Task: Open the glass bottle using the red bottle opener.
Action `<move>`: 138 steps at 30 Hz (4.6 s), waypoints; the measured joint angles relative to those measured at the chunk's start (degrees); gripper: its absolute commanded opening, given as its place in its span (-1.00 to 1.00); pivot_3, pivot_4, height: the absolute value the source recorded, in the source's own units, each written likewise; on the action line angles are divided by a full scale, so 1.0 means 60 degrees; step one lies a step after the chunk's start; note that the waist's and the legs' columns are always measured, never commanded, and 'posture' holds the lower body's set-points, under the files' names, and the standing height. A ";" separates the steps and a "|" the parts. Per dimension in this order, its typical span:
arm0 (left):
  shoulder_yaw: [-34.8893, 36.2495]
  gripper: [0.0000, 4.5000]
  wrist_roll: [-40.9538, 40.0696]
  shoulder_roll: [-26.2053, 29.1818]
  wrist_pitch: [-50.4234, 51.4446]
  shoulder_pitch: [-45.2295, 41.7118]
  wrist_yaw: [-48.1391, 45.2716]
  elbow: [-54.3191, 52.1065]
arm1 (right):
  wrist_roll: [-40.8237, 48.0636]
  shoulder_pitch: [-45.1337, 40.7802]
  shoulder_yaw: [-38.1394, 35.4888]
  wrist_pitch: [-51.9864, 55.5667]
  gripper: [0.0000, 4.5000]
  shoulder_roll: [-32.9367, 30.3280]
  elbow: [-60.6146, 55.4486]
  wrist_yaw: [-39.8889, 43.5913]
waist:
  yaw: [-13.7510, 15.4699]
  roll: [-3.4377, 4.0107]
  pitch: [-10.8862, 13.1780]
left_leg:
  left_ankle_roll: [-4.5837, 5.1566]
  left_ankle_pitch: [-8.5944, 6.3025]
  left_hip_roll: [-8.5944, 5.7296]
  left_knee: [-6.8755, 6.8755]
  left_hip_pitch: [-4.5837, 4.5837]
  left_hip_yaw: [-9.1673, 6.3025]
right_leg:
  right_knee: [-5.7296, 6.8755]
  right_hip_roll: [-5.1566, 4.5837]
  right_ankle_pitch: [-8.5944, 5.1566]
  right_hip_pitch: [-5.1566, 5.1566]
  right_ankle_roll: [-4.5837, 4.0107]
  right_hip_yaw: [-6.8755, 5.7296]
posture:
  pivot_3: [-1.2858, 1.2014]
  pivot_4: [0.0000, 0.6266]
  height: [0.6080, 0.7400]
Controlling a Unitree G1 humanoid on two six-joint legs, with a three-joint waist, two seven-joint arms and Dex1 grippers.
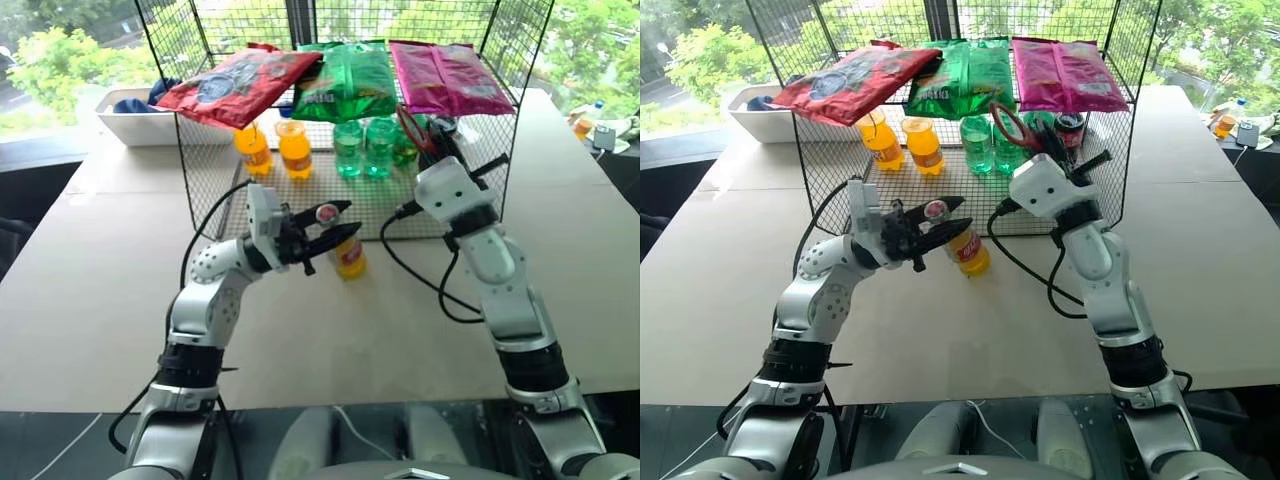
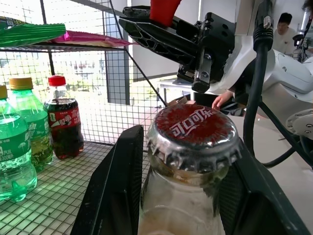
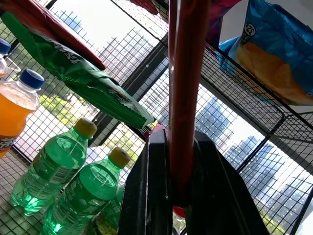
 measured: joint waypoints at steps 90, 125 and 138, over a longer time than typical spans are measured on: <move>-0.0080 0.98 0.1116 -0.1409 -0.1846 -0.0349 -0.0226 0.2040 | -0.0173 0.1573 0.1842 0.2787 -1.00 -0.0077 -0.1386 0.1436 | -0.0020 -0.0015 -0.0001 | 0.0004 -0.0001 -0.0008 0.0123 -0.0136 0.0019 | 0.0109 0.0005 0.0002 -0.0140 0.0002 0.0017 | 0.03 -0.52 1.00; 0.0008 -0.09 0.1115 -0.1667 -0.2605 -0.0676 0.0148 0.2342 | -0.0308 0.1515 0.1570 0.2797 -1.00 -0.0207 -0.1346 0.1395 | -0.0020 -0.0019 -0.0004 | 0.0005 -0.0001 -0.0008 0.0128 -0.0135 0.0019 | 0.0115 0.0005 0.0002 -0.0139 0.0002 0.0017 | 0.03 -0.52 1.00; -0.0017 -0.09 0.1208 -0.1628 -0.2765 -0.0661 0.0171 0.2278 | -0.1227 0.0934 0.1966 0.2377 -1.00 -0.0385 -0.0706 0.1057 | -0.0020 -0.0028 -0.0010 | 0.0005 -0.0001 -0.0010 0.0139 -0.0130 0.0019 | 0.0123 0.0005 0.0002 -0.0133 0.0002 0.0017 | 0.03 -0.52 1.00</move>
